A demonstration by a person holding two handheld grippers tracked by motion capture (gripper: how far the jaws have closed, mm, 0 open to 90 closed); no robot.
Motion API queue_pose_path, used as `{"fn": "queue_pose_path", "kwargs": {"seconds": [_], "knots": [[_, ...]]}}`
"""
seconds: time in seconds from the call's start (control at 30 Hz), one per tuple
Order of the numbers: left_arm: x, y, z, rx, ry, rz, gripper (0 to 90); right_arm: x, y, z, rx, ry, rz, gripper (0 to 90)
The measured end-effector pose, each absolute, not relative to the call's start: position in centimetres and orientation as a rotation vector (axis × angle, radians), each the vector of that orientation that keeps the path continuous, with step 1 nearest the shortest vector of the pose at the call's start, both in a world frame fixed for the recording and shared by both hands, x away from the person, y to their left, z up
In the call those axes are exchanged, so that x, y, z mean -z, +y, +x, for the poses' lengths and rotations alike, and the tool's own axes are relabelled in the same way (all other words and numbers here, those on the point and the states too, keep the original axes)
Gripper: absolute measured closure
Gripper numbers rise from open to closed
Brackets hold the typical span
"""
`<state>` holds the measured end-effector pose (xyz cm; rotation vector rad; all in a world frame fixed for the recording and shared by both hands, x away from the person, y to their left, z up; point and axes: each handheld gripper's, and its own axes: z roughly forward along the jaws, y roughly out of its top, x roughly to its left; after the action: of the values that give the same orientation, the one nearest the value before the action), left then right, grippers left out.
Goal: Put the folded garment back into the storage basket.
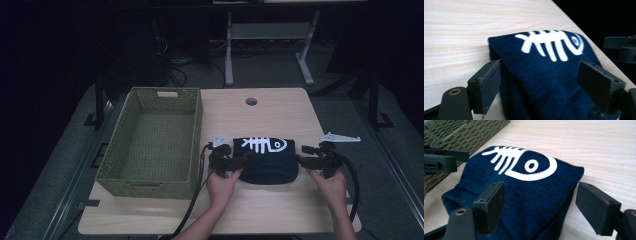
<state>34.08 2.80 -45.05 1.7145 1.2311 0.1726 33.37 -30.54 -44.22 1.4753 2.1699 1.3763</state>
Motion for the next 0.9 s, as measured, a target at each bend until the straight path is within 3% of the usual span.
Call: {"fn": "queue_pose_path", "kwargs": {"seconds": [0.2,0.43,0.9], "knots": [[45.9,2.3,34.8,-0.101,1.287,1.733,21.1,46.2,-30.7,34.3,-1.33,2.187,1.559,27.3],[46.4,1.9,35.1,-0.117,1.314,1.75,22.6,46.8,-30.3,34.5,-1.288,2.188,1.584,31.9],[47.3,1.9,35.9,-0.069,1.328,1.766,41.9,47.6,-29.5,34.7,-1.24,2.232,1.612,52.5]]}}
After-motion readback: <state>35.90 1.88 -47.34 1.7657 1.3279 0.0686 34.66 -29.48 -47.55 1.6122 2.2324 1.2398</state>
